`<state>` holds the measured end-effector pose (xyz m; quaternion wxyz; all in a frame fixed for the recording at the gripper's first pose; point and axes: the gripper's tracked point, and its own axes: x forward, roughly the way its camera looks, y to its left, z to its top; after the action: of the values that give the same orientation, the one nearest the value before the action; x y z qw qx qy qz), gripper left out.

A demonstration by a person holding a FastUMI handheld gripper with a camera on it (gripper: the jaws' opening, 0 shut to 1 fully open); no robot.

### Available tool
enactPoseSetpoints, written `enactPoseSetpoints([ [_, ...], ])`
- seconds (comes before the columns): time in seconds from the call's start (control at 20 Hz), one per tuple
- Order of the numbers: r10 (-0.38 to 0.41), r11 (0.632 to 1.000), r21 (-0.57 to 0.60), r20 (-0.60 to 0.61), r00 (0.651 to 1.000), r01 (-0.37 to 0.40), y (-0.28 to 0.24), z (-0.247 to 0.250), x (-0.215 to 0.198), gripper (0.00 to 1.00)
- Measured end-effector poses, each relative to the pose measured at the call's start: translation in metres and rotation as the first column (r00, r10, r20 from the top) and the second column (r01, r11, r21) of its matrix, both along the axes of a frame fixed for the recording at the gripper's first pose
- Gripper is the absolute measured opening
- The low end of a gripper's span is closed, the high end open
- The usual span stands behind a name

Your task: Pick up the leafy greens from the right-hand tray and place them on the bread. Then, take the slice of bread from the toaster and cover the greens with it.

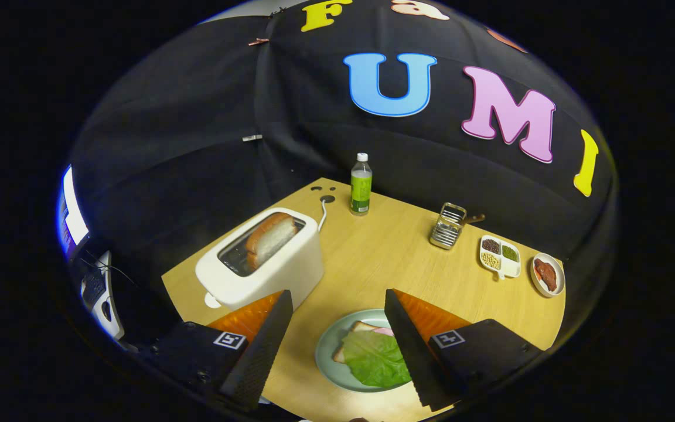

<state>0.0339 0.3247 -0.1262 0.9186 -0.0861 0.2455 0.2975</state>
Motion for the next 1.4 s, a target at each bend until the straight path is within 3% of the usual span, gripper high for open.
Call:
enactPoseSetpoints([
  [0.2, 0.06, 0.997, 0.04, 0.03, 0.998, -0.061, 0.039, 0.027, -0.006, 0.98],
  [0.55, 0.088, 0.994, 0.061, 0.025, 0.996, -0.089, 0.091, 0.026, 0.006, 0.98],
  [1.15, 0.033, 0.997, 0.075, -0.065, 0.997, -0.028, 0.143, -0.029, 0.042, 0.99],
  [1.4, 0.045, 0.996, 0.075, -0.088, 0.995, -0.038, 0.165, -0.047, 0.044, 0.75],
])
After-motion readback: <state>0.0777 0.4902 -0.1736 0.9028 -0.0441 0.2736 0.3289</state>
